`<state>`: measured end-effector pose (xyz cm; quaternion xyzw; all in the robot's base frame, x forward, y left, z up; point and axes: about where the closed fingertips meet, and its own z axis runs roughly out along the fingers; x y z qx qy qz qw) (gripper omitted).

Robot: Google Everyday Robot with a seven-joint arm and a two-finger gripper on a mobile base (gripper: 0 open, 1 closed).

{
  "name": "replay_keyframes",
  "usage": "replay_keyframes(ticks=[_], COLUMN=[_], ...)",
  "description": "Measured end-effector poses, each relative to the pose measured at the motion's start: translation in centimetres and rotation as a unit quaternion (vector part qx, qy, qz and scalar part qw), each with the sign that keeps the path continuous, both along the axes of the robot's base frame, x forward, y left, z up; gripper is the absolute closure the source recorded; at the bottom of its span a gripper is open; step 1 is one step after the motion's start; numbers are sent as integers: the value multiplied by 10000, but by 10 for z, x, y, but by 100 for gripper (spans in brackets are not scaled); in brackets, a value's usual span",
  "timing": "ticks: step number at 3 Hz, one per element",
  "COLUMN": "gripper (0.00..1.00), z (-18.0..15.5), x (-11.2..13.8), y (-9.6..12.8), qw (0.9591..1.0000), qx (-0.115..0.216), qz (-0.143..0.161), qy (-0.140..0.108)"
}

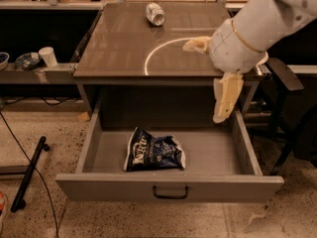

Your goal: Place blue chip bag into top drawer

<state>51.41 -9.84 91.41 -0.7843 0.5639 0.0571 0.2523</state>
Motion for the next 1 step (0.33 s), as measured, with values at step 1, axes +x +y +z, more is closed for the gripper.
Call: replay_keyframes(ticks=[1], gripper=[0], z=[16], x=[-7], y=[-12], qw=[10000], qx=[-49], qz=[21], qy=[38])
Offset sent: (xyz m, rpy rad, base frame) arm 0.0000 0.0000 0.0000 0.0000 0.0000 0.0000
